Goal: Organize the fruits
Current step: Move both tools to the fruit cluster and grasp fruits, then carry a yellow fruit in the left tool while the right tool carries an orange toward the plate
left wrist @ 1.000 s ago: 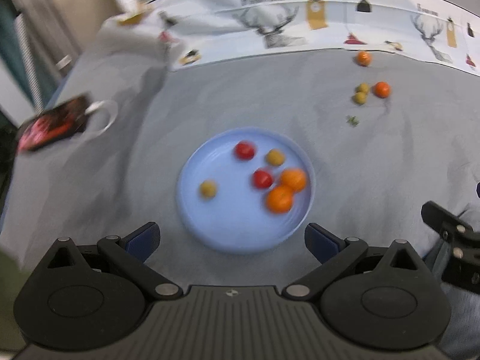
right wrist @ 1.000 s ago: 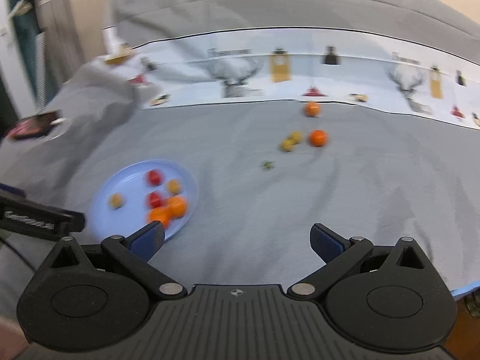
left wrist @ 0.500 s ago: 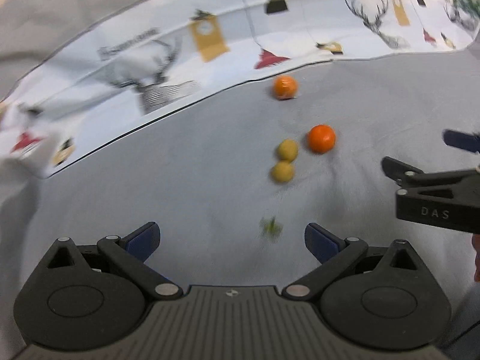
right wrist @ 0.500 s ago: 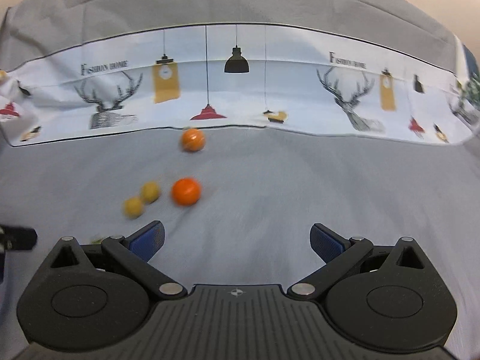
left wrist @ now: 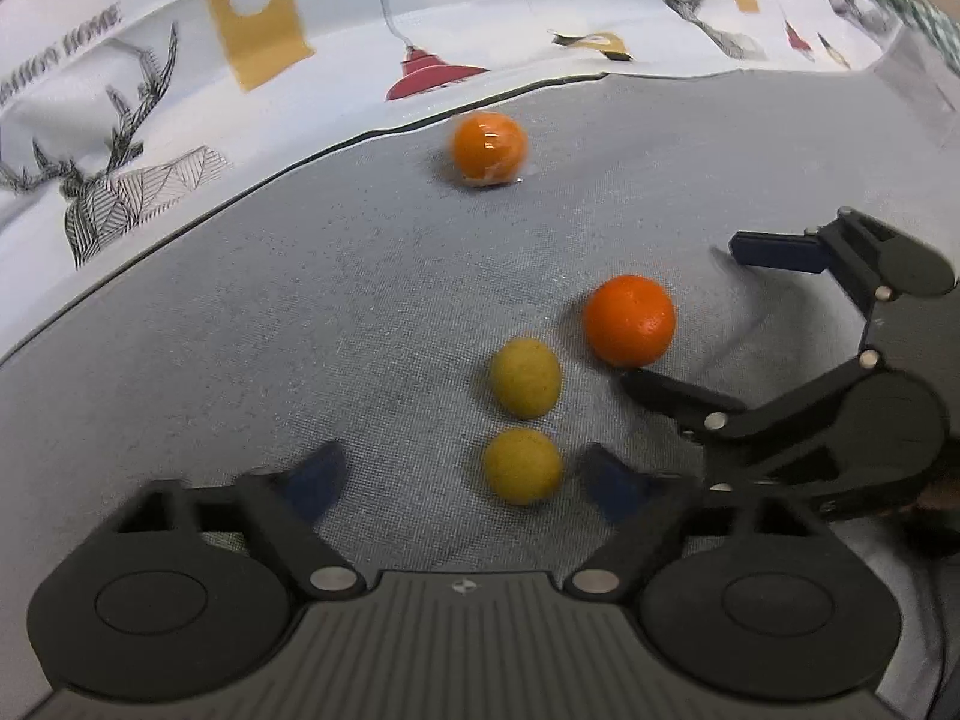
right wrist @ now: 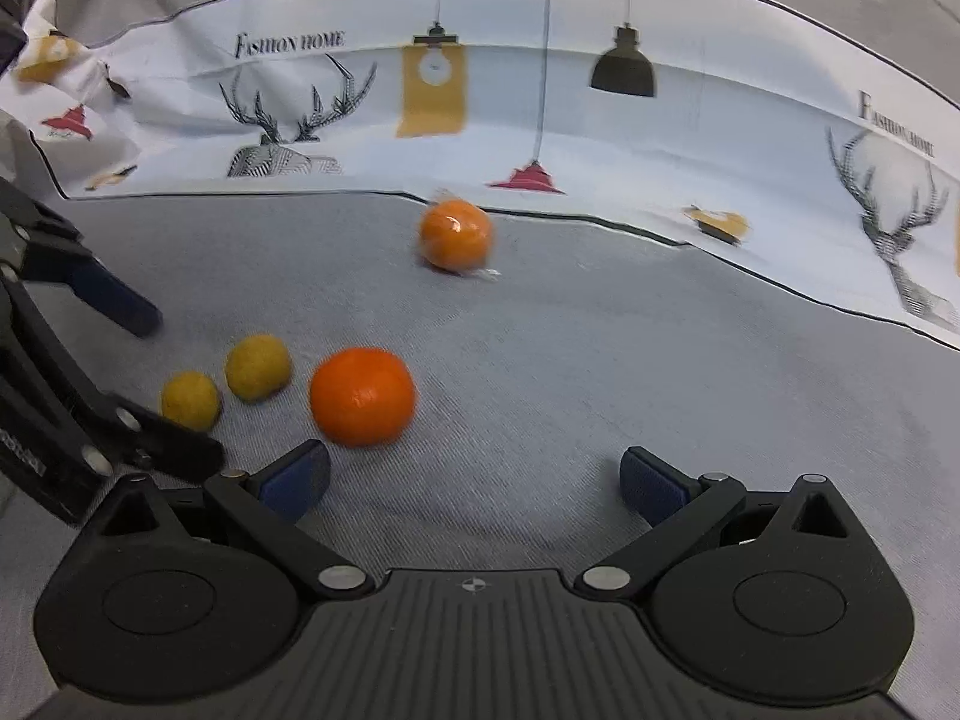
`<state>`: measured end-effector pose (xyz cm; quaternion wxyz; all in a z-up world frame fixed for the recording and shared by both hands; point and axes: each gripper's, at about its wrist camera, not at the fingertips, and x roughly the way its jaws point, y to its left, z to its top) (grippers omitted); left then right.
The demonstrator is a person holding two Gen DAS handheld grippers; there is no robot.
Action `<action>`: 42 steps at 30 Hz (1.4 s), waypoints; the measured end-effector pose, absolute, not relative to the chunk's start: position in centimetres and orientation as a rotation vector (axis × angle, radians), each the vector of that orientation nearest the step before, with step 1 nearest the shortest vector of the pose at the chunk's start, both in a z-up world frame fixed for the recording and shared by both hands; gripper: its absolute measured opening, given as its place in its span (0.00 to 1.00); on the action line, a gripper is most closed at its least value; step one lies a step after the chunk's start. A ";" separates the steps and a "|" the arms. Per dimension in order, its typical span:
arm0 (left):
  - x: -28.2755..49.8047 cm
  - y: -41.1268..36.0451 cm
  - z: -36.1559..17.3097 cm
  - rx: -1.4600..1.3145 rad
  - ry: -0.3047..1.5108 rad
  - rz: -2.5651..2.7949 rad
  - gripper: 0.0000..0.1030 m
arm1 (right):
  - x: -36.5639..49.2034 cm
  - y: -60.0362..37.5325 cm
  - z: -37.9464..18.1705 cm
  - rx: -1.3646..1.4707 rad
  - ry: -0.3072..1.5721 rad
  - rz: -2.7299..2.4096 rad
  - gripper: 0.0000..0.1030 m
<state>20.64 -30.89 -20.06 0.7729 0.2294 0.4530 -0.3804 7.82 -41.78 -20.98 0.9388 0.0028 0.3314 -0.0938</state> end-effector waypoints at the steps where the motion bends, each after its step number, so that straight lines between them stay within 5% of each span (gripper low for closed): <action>1: 20.6 -30.7 -19.8 0.484 0.969 -0.815 0.63 | 8.1 -41.7 -21.0 0.011 0.668 -0.183 0.99; 2: 20.7 -30.5 -19.6 0.479 0.956 -0.826 0.43 | 8.4 -41.7 -20.9 0.022 0.665 -0.177 0.99; 4: 20.8 -30.6 -19.3 0.487 0.959 -0.851 0.28 | 8.8 -41.5 -21.0 0.030 0.657 -0.150 0.93; 7: 21.0 -30.1 -19.1 0.474 0.980 -0.836 0.27 | 8.9 -40.5 -20.6 0.015 0.624 -0.115 0.36; 19: 16.0 -24.5 -10.9 0.368 0.977 -0.648 0.28 | 0.5 -39.0 -14.9 0.273 0.611 -0.404 0.36; 31: 5.0 -15.0 0.1 0.312 0.894 -0.637 0.28 | -7.8 -27.2 -7.4 0.252 0.636 -0.281 0.36; 42: -4.0 -3.2 3.4 0.322 0.906 -0.462 0.28 | -14.2 -16.3 -1.7 0.264 0.655 -0.062 0.36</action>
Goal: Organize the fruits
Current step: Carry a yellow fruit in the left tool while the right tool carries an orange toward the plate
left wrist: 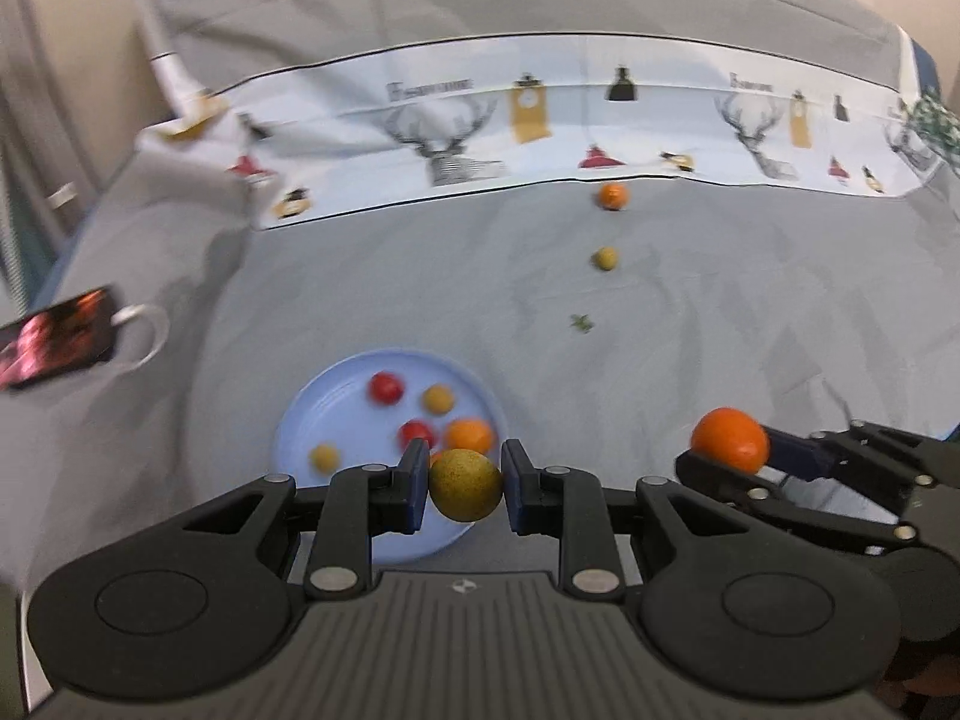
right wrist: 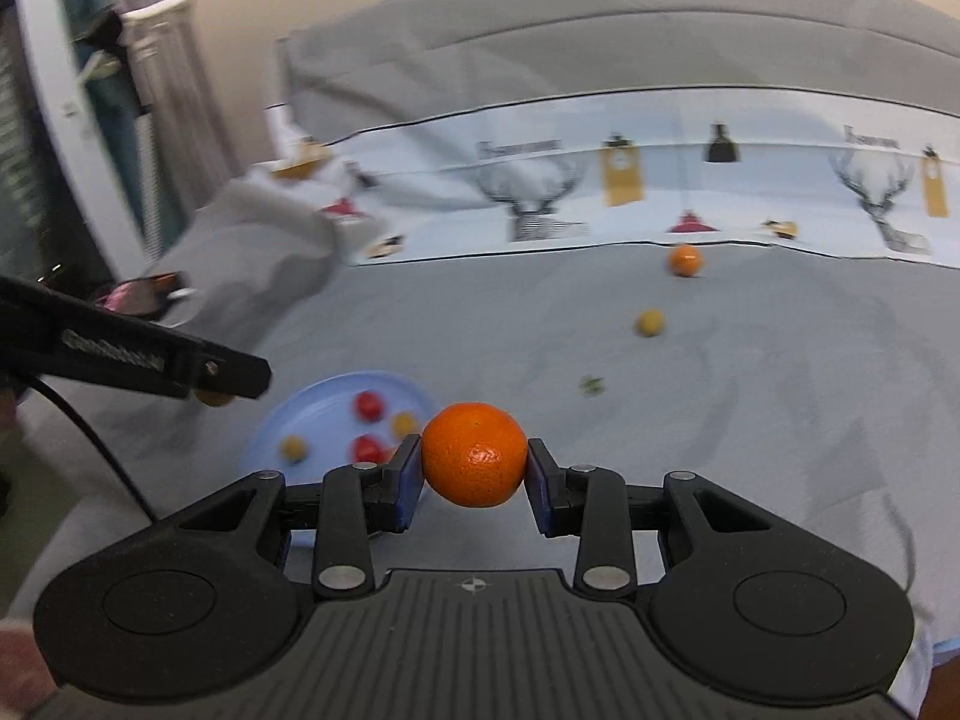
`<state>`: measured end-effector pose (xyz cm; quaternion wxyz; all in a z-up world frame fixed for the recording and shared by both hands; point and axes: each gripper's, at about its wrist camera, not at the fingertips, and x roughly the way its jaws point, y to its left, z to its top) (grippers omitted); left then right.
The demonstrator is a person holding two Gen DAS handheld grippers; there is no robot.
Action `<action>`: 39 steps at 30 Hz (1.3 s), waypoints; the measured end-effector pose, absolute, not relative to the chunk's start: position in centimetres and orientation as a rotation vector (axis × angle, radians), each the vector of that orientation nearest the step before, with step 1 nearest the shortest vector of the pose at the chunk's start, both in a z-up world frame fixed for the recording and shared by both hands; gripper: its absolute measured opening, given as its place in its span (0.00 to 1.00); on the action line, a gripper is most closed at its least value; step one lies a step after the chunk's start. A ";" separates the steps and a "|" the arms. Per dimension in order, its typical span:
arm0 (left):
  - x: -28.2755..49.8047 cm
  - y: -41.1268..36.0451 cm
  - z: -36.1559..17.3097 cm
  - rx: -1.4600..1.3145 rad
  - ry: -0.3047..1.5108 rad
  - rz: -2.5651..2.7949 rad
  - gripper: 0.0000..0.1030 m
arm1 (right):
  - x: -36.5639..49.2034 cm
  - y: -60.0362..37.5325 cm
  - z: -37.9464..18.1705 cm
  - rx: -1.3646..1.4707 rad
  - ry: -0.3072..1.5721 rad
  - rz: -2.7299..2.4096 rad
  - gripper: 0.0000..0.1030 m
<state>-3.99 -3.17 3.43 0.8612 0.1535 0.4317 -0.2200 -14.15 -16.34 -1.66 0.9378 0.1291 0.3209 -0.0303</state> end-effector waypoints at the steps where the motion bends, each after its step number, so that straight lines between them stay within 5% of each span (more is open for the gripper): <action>1: -4.7 -2.3 3.6 0.319 0.899 -0.448 0.28 | -14.6 -15.7 -1.3 0.260 0.653 -0.052 0.36; 17: -11.3 5.2 6.7 0.195 0.793 -0.412 0.28 | -19.4 -8.1 3.0 0.081 0.578 -0.009 0.36; 39: -10.6 6.8 6.3 0.156 0.808 -0.415 0.28 | -18.7 -7.2 2.8 0.044 0.612 -0.016 0.36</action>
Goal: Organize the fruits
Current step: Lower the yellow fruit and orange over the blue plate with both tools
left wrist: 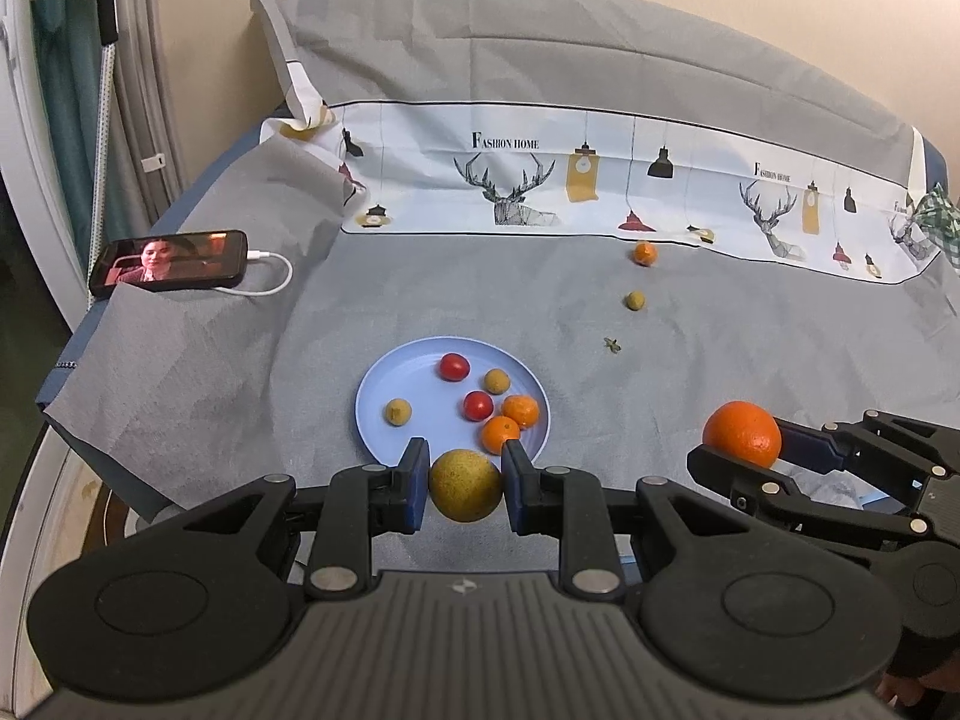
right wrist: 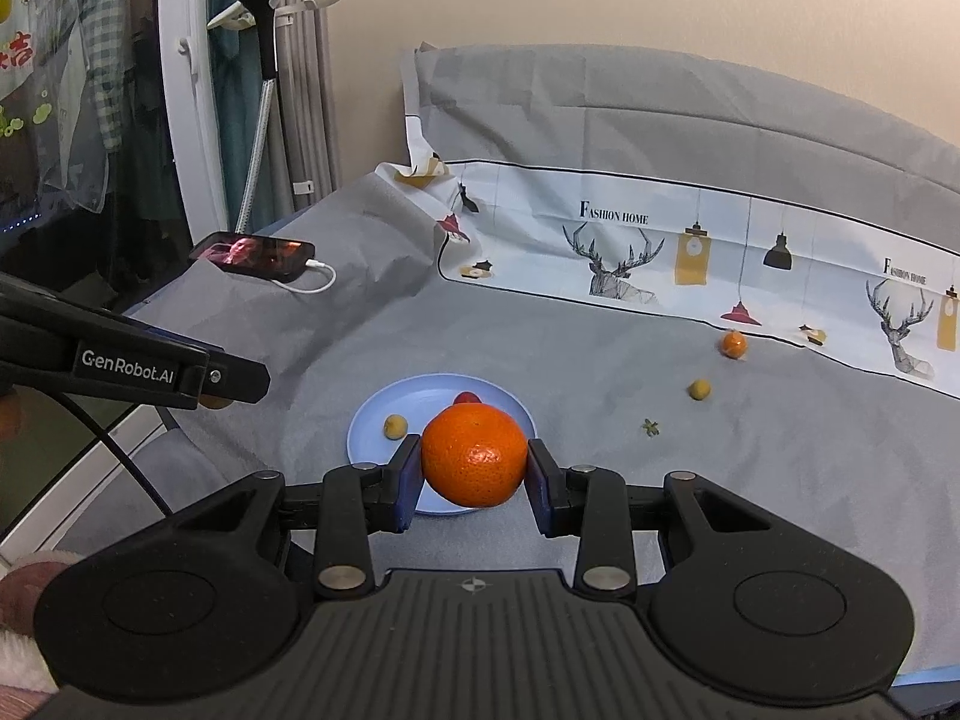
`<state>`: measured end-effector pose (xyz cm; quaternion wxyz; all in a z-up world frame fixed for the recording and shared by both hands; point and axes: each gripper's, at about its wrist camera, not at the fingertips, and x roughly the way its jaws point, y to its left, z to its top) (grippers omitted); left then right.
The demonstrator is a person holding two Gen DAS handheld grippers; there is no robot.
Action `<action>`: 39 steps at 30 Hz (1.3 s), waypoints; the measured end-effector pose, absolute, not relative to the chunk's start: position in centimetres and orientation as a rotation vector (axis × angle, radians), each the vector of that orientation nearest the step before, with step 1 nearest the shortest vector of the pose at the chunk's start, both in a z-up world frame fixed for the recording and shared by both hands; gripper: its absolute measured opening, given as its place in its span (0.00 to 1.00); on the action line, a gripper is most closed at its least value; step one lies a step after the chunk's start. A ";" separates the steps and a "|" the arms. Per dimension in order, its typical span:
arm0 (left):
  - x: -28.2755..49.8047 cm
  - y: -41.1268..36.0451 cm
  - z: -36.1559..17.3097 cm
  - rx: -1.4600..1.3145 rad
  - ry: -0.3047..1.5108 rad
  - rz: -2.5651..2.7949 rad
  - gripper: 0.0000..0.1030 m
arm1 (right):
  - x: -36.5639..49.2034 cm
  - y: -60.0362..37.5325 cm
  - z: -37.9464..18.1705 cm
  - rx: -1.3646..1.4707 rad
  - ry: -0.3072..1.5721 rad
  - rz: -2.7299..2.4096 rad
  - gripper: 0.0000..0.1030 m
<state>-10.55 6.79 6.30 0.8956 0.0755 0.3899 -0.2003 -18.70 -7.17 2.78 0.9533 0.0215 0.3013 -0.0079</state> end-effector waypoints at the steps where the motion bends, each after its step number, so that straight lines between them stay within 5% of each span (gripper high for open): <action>1: -10.4 6.8 6.3 0.156 0.810 -0.415 0.28 | -18.6 -7.2 2.7 0.043 0.615 -0.016 0.36; 39: -1.9 7.6 2.2 0.095 0.944 -0.373 0.28 | -11.8 -7.1 -1.0 -0.001 0.788 -0.004 0.36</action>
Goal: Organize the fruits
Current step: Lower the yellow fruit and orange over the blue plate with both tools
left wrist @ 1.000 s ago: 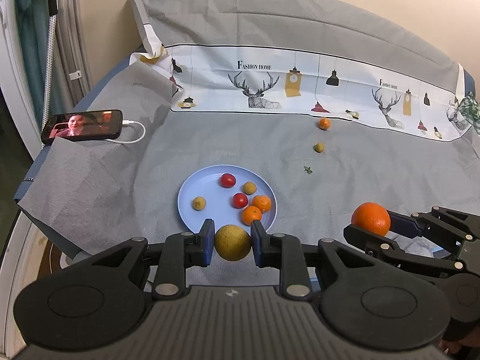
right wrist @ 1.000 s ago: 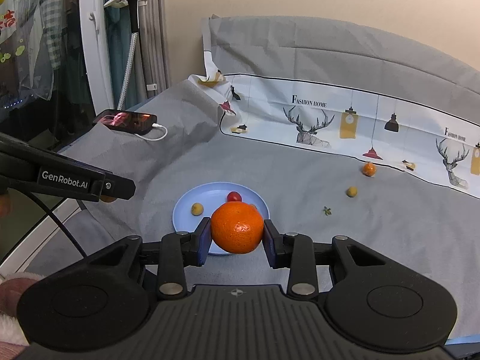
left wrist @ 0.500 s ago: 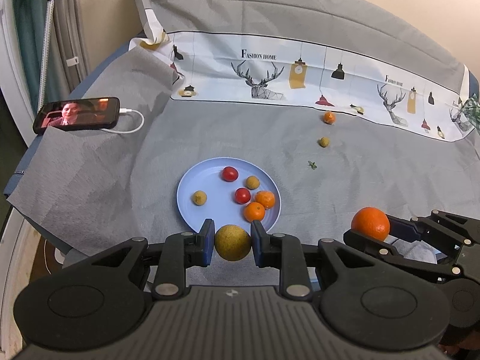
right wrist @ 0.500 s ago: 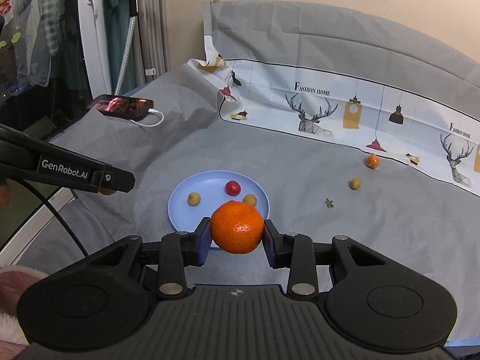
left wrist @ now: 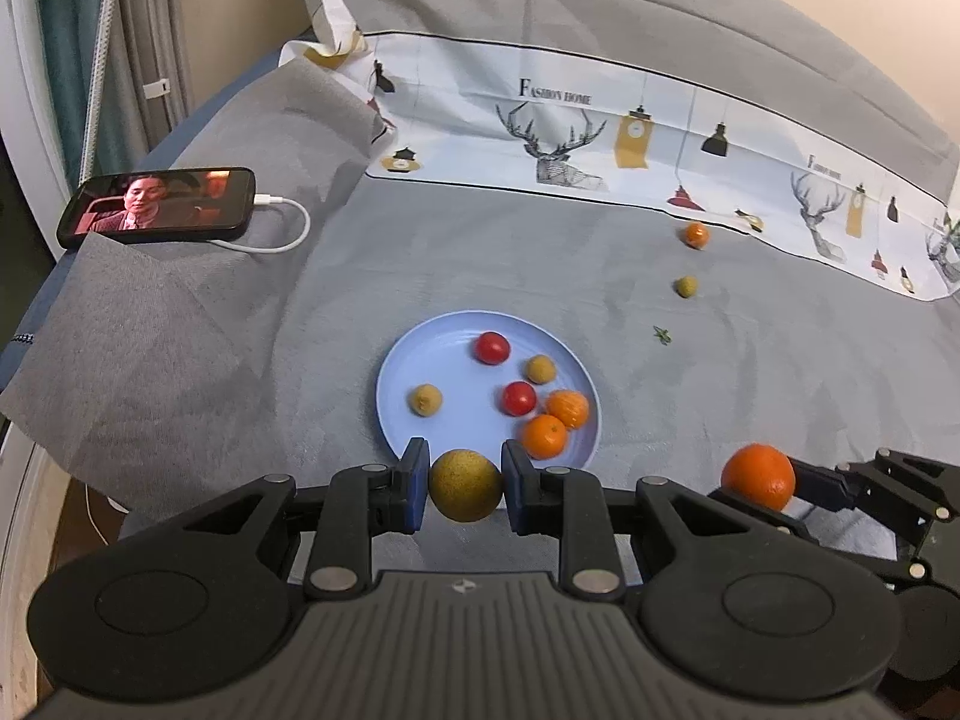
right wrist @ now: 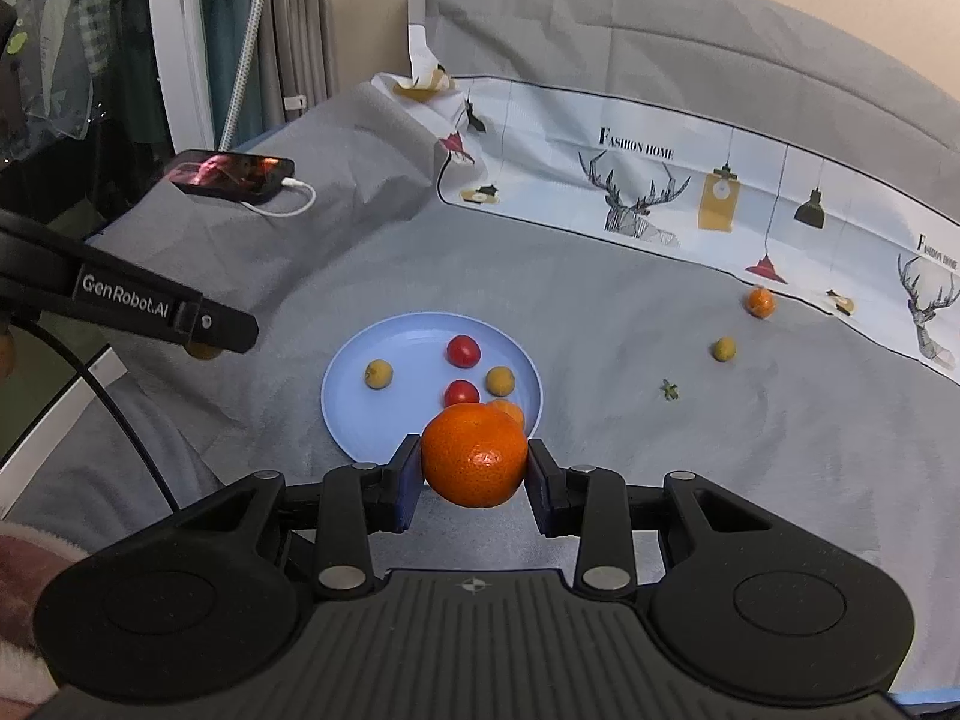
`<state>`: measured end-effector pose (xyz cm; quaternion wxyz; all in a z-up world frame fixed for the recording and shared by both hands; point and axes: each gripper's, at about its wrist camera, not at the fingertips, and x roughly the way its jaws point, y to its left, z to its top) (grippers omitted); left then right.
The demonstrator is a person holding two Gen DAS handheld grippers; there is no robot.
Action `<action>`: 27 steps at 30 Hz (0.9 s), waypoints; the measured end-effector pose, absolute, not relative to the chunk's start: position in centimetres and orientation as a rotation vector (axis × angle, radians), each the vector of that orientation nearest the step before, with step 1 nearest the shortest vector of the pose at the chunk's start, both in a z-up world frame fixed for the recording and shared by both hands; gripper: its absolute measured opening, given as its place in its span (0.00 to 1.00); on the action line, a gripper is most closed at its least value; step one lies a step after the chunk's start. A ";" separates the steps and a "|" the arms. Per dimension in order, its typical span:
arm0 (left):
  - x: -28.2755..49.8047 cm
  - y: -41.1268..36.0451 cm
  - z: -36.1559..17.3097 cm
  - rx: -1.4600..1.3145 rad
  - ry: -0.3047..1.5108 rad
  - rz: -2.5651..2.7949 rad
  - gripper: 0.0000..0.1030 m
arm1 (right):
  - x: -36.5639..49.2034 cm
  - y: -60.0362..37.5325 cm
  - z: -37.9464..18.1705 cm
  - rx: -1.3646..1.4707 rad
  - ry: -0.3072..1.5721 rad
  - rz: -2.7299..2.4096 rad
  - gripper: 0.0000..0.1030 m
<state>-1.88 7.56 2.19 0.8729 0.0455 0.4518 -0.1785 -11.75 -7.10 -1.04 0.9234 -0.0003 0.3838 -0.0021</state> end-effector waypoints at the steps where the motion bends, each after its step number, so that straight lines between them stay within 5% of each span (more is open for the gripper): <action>1: -1.4 7.6 2.0 0.092 0.949 -0.371 0.28 | -11.4 -7.1 -1.2 0.000 0.794 -0.003 0.36; 27: 10.3 3.1 -8.3 0.165 1.116 -0.367 0.27 | 1.2 -7.5 -9.7 0.027 0.957 0.068 0.36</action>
